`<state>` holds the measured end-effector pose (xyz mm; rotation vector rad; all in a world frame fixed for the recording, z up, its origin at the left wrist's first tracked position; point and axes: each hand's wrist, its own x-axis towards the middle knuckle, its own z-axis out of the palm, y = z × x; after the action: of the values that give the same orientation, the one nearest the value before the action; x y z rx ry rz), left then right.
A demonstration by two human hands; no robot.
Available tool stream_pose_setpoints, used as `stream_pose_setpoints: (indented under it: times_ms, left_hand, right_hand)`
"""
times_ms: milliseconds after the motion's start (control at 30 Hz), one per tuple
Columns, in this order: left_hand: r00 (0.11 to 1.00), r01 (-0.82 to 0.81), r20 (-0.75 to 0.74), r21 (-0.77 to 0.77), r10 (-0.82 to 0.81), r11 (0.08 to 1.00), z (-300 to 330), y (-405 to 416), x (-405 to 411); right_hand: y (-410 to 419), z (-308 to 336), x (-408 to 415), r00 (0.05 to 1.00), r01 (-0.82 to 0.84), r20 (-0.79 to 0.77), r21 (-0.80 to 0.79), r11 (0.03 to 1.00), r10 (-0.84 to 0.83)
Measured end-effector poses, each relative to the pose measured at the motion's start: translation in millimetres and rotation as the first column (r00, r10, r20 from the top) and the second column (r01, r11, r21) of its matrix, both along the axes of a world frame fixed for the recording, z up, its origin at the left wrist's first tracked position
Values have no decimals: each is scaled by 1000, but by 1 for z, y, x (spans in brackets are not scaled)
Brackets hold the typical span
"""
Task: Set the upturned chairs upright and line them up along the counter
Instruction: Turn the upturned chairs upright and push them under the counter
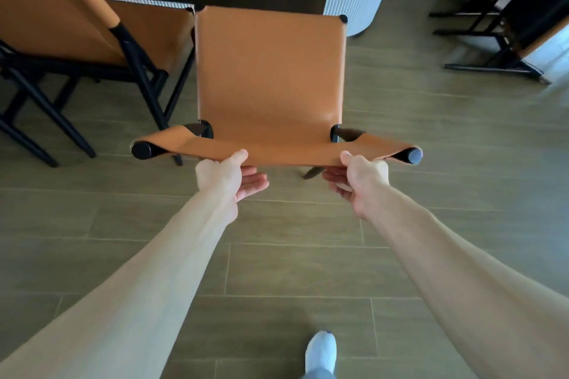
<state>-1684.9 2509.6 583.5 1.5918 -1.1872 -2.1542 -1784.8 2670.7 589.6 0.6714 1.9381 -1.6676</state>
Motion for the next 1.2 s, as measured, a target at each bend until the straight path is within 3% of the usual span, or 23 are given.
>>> stream_pose_setpoints:
  times_ms: [333, 733, 900, 1067, 1200]
  left_hand:
    - [999, -6, 38, -109, 10, 994, 41, -75, -146]
    - [987, -132, -96, 11, 132, 991, 44, -163, -294]
    - [980, -168, -106, 8, 168, 986, 41, -182, -316]
    - [992, -95, -80, -7, 94, 995, 47, -193, -338]
    - [999, -39, 25, -33, 40, 999, 47, -193, -333]
  right_hand:
    - [-78, 38, -147, 993, -117, -1, 12, 993, 117]
    - [-167, 48, -285, 992, -122, 19, 31, 992, 121]
    - [-183, 45, -310, 995, -95, 30, 41, 995, 94]
    - [-196, 49, -332, 989, -134, 66, 71, 988, 129]
    - [-198, 50, -331, 986, -152, 83, 121, 981, 142]
